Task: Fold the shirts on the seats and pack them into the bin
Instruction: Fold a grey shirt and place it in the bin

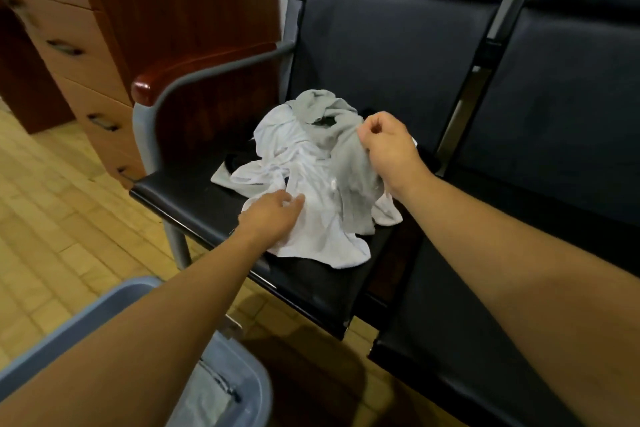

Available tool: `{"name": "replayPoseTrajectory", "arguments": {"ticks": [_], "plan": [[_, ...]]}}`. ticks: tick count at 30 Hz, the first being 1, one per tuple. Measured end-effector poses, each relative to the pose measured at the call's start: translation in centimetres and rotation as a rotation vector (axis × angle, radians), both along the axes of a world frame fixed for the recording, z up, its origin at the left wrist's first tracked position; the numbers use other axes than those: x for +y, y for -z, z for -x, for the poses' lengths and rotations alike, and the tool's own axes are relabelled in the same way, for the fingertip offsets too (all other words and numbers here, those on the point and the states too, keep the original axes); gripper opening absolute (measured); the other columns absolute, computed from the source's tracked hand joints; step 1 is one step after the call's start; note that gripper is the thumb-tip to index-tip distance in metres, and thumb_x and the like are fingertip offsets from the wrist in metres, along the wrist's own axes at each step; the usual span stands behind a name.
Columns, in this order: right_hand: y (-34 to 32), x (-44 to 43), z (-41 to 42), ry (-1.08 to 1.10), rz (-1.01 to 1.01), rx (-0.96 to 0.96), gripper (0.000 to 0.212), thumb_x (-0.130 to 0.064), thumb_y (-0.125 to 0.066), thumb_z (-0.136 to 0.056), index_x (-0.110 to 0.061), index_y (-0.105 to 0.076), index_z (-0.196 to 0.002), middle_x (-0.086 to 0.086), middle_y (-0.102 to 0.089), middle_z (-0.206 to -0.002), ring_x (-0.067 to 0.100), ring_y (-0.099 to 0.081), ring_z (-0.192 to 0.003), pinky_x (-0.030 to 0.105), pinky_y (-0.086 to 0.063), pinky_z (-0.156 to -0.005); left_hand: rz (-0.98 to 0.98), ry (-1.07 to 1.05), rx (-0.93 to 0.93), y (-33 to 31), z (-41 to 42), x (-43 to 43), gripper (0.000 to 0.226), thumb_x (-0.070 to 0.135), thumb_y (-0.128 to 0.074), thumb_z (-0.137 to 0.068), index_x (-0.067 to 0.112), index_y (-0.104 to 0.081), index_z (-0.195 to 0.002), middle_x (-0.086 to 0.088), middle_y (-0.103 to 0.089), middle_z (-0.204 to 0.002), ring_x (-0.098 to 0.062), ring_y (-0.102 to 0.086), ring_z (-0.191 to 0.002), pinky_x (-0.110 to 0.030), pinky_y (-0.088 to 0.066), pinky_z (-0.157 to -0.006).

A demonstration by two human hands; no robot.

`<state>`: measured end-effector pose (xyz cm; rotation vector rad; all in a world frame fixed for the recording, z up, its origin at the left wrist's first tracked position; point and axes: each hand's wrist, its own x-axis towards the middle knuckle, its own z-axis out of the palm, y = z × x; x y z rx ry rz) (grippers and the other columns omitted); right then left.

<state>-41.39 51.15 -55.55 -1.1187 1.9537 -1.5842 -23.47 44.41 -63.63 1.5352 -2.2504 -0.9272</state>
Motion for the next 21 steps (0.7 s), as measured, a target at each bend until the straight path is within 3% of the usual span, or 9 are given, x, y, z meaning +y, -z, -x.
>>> {"name": "replayPoseTrajectory", "arguments": {"ticks": [2,3,5,7,9,11,14,18,21], "plan": [[-2.2,1.9,-0.1,-0.062,0.064,-0.027,0.023,-0.008,-0.052,-0.097,-0.019,-0.051,-0.078,-0.007,-0.046,-0.067,0.008,-0.039,-0.062,0.027,-0.037,-0.059,0.127,-0.136,0.135,-1.3,0.5,0.9,0.058,0.060,-0.036,-0.101,0.010,-0.065,-0.102,-0.009,-0.067,-0.107,-0.034,-0.060,-0.107,-0.047,-0.047,-0.099],[-3.1,3.0,-0.2,-0.096,0.095,-0.032,0.024,-0.007,-0.053,-0.097,-0.020,-0.051,-0.077,-0.007,-0.046,-0.068,0.008,-0.041,-0.064,0.027,-0.039,-0.062,0.021,-0.173,0.335,-2.1,1.0,1.4,0.062,0.062,-0.037,-0.100,0.006,-0.065,-0.098,-0.011,-0.068,-0.102,-0.033,-0.063,-0.104,-0.048,-0.050,-0.097],[-4.4,5.5,-0.5,-0.180,0.141,-0.078,0.020,-0.007,-0.055,-0.096,-0.017,-0.054,-0.079,-0.002,-0.050,-0.076,0.015,-0.045,-0.074,0.030,-0.042,-0.071,-0.510,-0.171,0.826,-4.3,2.5,2.4,0.067,0.068,-0.042,-0.096,0.007,-0.066,-0.109,-0.014,-0.071,-0.114,-0.032,-0.065,-0.112,-0.050,-0.052,-0.101],[-5.2,8.2,-0.8,-0.304,0.127,-0.151,0.011,-0.012,-0.057,-0.090,-0.016,-0.056,-0.079,0.006,-0.051,-0.082,0.021,-0.045,-0.080,0.032,-0.042,-0.073,-0.942,-0.084,1.124,-5.9,3.7,3.3,0.074,0.074,-0.046,-0.091,0.012,-0.063,-0.126,-0.019,-0.067,-0.129,-0.031,-0.062,-0.119,-0.056,-0.049,-0.103],[-5.5,10.9,-0.7,-0.404,0.028,-0.161,0.007,-0.013,-0.056,-0.086,-0.015,-0.056,-0.079,0.008,-0.050,-0.084,0.021,-0.044,-0.079,0.031,-0.040,-0.071,-1.005,-0.075,1.170,-7.0,4.7,4.1,0.062,0.064,-0.050,-0.096,0.017,-0.059,-0.135,-0.018,-0.068,-0.127,-0.034,-0.066,-0.117,-0.055,-0.052,-0.098],[-5.4,13.6,0.0,-0.406,-0.099,-0.113,0.014,-0.008,-0.059,-0.092,-0.014,-0.058,-0.079,0.006,-0.054,-0.081,0.018,-0.050,-0.076,0.029,-0.043,-0.072,-0.960,-0.115,1.148,-7.9,5.7,5.1,0.047,0.041,-0.052,-0.102,0.012,-0.055,-0.139,-0.017,-0.067,-0.128,-0.034,-0.068,-0.113,-0.050,-0.054,-0.097],[-5.6,17.4,1.7,-0.329,-0.220,-0.119,0.007,-0.013,-0.064,-0.096,-0.007,-0.067,-0.094,0.007,-0.070,-0.090,0.019,-0.063,-0.084,0.035,-0.052,-0.080,-0.912,-0.041,1.141,-9.7,7.3,7.8,0.040,0.031,-0.055,-0.101,0.007,-0.060,-0.132,-0.017,-0.068,-0.126,-0.034,-0.067,-0.113,-0.051,-0.051,-0.102],[-6.6,21.5,3.5,-0.177,-0.151,-0.261,0.045,-0.036,-0.077,-0.081,-0.011,-0.069,-0.117,0.007,-0.076,-0.109,0.023,-0.071,-0.103,0.042,-0.055,-0.094,-0.809,0.250,0.996,-12.6,9.3,12.9,0.044,0.023,-0.064,-0.093,0.009,-0.059,-0.134,-0.014,-0.072,-0.120,-0.031,-0.070,-0.110,-0.050,-0.051,-0.103],[-7.3,24.0,4.8,-0.101,0.002,-0.447,0.050,-0.041,-0.074,-0.082,-0.015,-0.067,-0.124,0.005,-0.075,-0.114,0.022,-0.071,-0.109,0.042,-0.055,-0.094,-0.719,0.437,0.857,-13.9,10.7,16.5,0.047,0.022,-0.068,-0.090,0.011,-0.059,-0.135,-0.013,-0.073,-0.119,-0.029,-0.070,-0.111,-0.048,-0.051,-0.104]]}}
